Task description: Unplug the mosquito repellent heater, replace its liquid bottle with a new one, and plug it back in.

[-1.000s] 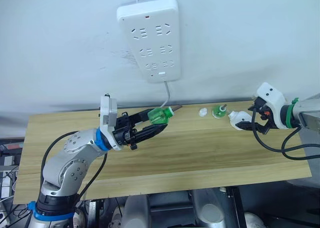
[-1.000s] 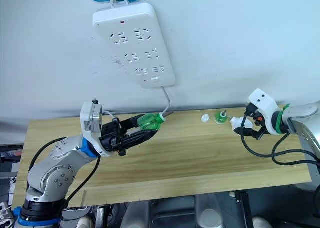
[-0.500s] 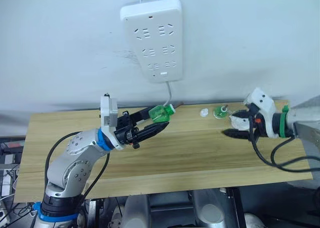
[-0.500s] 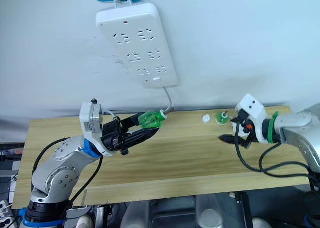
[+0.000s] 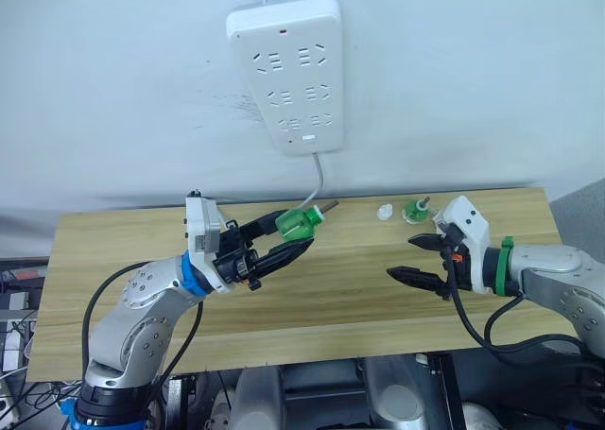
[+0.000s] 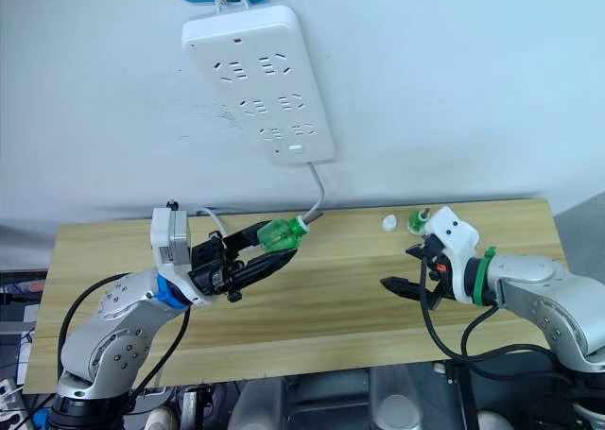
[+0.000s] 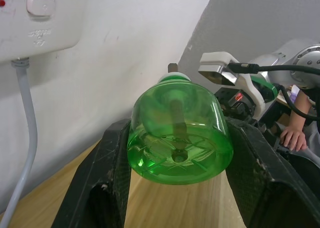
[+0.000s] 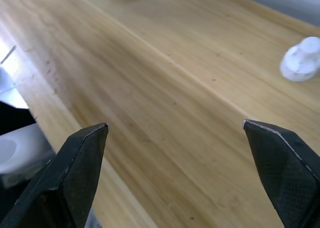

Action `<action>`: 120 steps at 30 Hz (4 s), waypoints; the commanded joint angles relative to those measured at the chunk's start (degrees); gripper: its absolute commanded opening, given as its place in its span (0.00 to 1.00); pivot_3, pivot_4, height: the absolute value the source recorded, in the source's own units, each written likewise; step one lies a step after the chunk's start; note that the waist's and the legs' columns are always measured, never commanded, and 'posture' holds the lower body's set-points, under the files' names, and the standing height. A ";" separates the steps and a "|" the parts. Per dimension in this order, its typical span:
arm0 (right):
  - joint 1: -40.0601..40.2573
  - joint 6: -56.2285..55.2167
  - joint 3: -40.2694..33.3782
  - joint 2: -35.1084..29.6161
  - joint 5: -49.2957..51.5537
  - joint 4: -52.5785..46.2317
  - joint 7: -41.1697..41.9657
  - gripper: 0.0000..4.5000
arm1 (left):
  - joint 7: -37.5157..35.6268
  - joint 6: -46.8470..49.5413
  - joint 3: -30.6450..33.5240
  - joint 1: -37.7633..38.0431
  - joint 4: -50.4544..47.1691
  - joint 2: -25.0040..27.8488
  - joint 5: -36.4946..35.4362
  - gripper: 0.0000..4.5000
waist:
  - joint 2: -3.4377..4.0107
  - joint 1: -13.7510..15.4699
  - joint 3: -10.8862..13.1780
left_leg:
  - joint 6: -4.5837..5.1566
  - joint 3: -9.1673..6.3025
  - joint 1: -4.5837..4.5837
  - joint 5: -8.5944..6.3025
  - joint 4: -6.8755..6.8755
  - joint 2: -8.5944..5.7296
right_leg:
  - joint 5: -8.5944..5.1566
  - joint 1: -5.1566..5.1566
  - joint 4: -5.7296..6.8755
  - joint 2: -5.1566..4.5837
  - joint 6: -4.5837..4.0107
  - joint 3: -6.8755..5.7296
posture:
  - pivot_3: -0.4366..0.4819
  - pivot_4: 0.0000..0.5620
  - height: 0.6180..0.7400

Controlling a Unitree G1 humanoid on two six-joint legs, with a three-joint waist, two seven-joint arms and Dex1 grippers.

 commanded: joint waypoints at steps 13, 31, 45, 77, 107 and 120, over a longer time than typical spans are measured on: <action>15.89 -3.03 -5.28 7.00 1.82 -13.08 -7.86 1.00 | 0.24 -1.84 1.16 2.51 -3.65 -0.05 -0.87 0.50 | 0.02 -0.06 -0.22 | -0.01 0.00 0.01 0.01 -0.01 0.00 | 0.00 0.00 0.05 0.00 0.00 0.00 | 0.13 0.66 1.00; 23.80 -8.70 -5.35 10.08 1.55 -16.53 -11.29 1.00 | 2.08 -1.21 2.66 5.11 -6.24 0.61 -2.07 0.50 | 0.01 -0.09 -0.75 | -0.04 0.08 0.62 0.03 -0.05 0.01 | 0.00 0.38 0.10 0.00 0.00 0.16 | 0.14 0.65 1.00; 23.77 -9.70 -4.86 9.51 1.26 -15.85 -10.98 1.00 | 2.75 -1.20 2.47 5.64 -6.77 0.52 -2.14 0.50 | 0.01 -0.04 -0.80 | -0.04 0.12 0.72 0.04 -0.07 0.01 | 0.00 0.44 0.12 0.00 0.00 0.21 | 0.15 0.65 1.00; -12.70 -16.84 11.03 -13.66 -20.59 24.45 8.48 1.00 | 0.42 -1.81 2.06 2.19 -3.72 1.47 -0.44 0.50 | -0.01 -0.27 -0.82 | -0.03 0.29 0.75 0.03 -0.05 0.03 | 0.00 0.44 0.10 -0.01 0.00 0.27 | 0.15 0.67 1.00; -28.33 -18.57 26.77 -8.67 -40.99 42.68 23.03 1.00 | -0.82 -1.97 2.67 3.39 -4.42 3.78 0.38 0.50 | -0.02 0.05 -0.80 | -0.03 0.33 0.73 0.02 -0.12 0.04 | 0.00 0.42 -0.01 -0.04 0.00 0.28 | 0.20 0.71 1.00; -29.21 -19.49 27.99 -5.88 -45.91 48.04 23.24 1.00 | -1.56 -0.65 3.12 2.24 -4.88 5.25 -0.63 0.50 | -0.01 0.12 -0.76 | -0.03 0.34 0.73 0.02 -0.14 0.04 | 0.00 0.42 -0.02 -0.04 0.00 0.28 | 0.24 0.74 1.00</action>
